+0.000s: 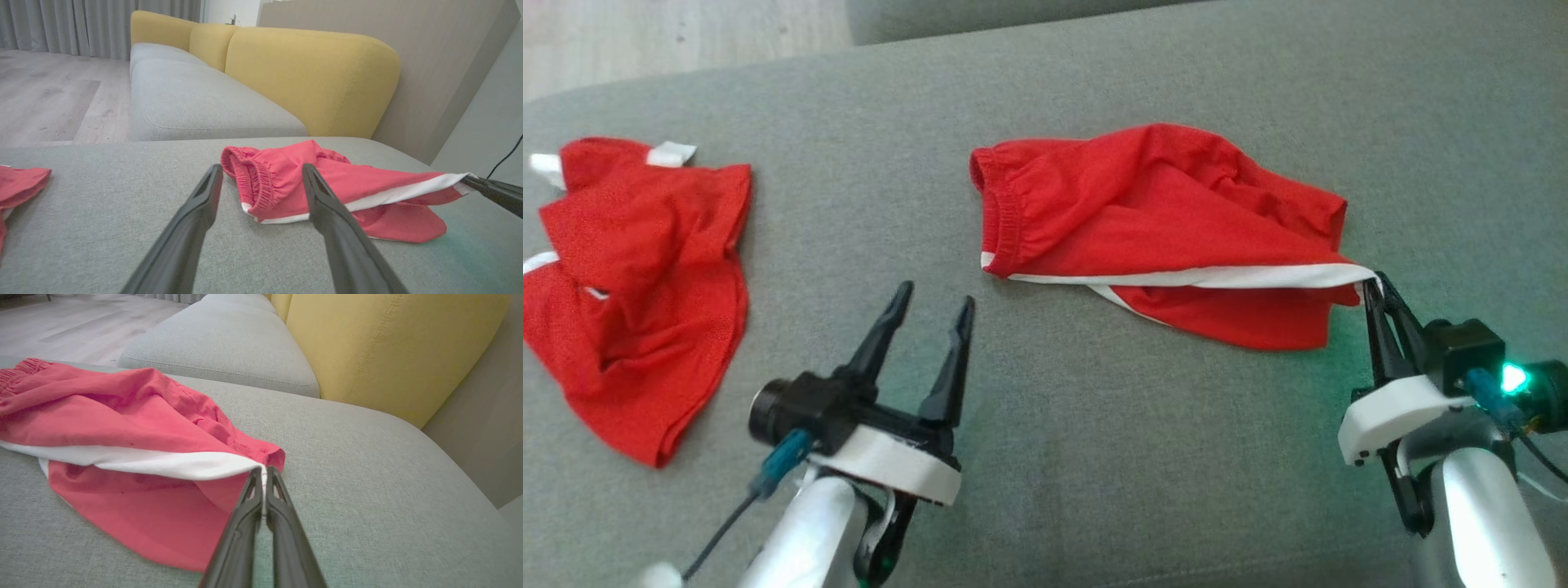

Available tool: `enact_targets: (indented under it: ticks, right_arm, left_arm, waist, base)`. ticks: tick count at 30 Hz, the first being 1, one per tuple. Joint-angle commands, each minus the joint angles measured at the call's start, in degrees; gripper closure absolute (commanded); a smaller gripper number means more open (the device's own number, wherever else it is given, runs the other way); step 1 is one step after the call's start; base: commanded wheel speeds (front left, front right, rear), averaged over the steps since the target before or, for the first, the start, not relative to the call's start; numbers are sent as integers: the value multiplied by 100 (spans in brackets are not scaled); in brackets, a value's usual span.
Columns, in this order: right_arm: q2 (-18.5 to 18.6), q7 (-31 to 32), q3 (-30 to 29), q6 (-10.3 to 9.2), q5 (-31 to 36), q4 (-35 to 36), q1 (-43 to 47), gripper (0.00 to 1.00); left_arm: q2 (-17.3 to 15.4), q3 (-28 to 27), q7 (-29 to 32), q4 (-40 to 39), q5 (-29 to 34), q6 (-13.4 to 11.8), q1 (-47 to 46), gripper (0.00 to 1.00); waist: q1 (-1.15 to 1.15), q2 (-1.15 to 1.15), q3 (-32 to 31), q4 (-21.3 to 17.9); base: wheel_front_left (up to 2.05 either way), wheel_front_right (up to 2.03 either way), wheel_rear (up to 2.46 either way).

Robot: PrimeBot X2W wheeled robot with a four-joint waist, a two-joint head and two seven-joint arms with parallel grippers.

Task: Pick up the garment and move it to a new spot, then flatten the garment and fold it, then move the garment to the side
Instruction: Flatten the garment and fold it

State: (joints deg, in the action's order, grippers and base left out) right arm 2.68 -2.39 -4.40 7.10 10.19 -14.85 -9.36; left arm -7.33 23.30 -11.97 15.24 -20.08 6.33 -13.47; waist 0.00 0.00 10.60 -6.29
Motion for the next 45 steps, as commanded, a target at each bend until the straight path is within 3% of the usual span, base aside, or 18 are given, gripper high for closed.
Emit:
enact_targets:
  ticks: [1, 8, 13, 16, 26, 36, 45]
  right_arm:
    - [20, 17, 107, 39, 26, 254, -61, 100]
    - [20, 32, 129, 39, -61, 332, -143, 100]
    - [20, 26, 198, 39, -110, 359, -285, 100]
    - [20, 18, 230, 39, -147, 374, -366, 100]
    - [20, -20, 264, 39, -231, 389, -397, 100]
    - [20, -17, 271, 39, -274, 417, -442, 100]
    - [20, -21, 214, 39, -310, 346, -465, 100]
  left_arm:
    - [-153, -61, 68, -81, 38, 42, -303, 0]
    - [-658, 874, 354, 449, 435, 109, -1069, 0]
    - [-1135, 1765, 248, 1108, 1060, 113, -1924, 0]
    - [-1268, 2008, 120, 1563, 1315, 114, -2362, 0]
    - [-1208, 2509, -193, 2485, 1904, 108, -3120, 0]
    - [-1064, 2732, -296, 2941, 1968, 99, -3500, 0]
    - [-1115, 2496, -302, 2786, 1717, -250, -3382, 0]
  waist:
    - [0, 0, 77, -61]
    - [0, 0, 322, -170]
    - [0, 0, 568, -296]
    - [0, 0, 711, -372]
    - [0, 0, 932, -499]
    - [0, 0, 1045, -569]
    - [0, 0, 988, -496]
  base:
    - [0, 0, 0]
    - [0, 0, 0]
    - [0, 0, 0]
    - [0, 0, 0]
    - [0, 0, 0]
    - [0, 0, 0]
    - [0, 0, 0]
